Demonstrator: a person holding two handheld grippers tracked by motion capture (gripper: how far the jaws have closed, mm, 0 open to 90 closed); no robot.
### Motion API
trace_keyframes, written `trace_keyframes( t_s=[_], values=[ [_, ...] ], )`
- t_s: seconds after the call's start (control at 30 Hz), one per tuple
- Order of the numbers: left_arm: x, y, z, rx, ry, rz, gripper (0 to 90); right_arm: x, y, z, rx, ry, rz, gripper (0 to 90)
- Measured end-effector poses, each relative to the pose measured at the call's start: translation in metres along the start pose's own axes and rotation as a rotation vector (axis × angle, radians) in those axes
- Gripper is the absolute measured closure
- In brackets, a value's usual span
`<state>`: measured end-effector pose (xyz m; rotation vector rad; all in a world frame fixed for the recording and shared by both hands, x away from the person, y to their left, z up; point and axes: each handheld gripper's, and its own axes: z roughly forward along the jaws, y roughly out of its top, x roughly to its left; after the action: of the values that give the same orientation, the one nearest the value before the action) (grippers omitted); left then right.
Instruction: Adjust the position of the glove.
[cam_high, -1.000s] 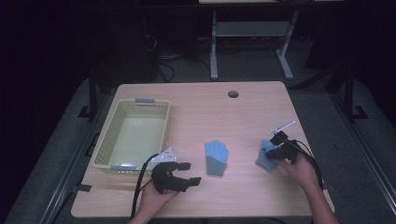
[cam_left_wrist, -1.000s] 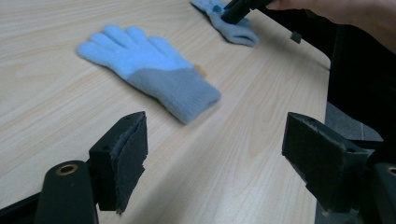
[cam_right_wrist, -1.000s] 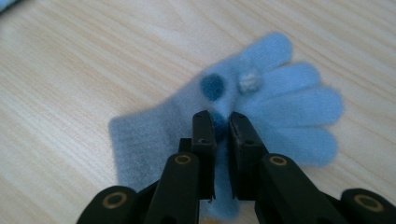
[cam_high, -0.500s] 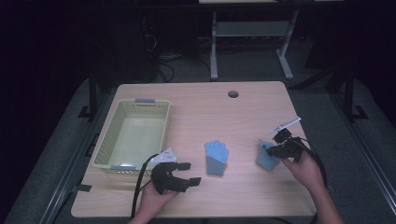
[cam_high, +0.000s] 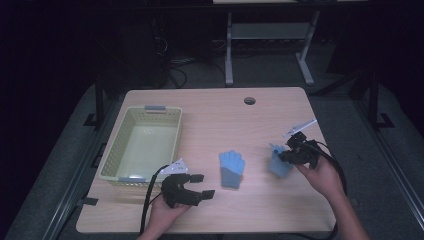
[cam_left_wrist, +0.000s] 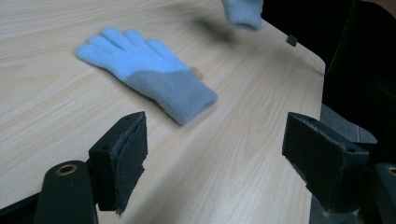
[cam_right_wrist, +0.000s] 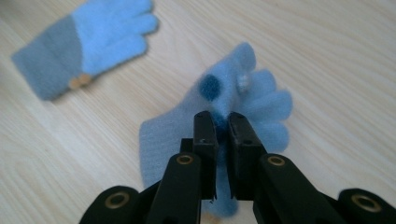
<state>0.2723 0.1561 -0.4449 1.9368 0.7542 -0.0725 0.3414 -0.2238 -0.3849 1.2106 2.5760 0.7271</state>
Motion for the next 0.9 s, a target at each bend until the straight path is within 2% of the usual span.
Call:
trace_keyframes(
  t_s=[0.23, 0.37, 0.9],
  values=[
    [-0.001, 0.000, 0.000, 0.005, -0.001, 0.001, 21.8, 0.014, 0.017, -0.006, -0.029, 0.043, -0.036, 83.6],
    [-0.001, 0.000, 0.001, 0.002, -0.002, 0.000, 21.8, 0.019, 0.023, -0.006, -0.034, 0.045, -0.055, 83.5],
    [-0.002, 0.000, 0.000, 0.003, -0.002, 0.011, 21.8, 0.053, 0.056, 0.010, -0.026, 0.124, -0.135, 83.3]
  ],
)
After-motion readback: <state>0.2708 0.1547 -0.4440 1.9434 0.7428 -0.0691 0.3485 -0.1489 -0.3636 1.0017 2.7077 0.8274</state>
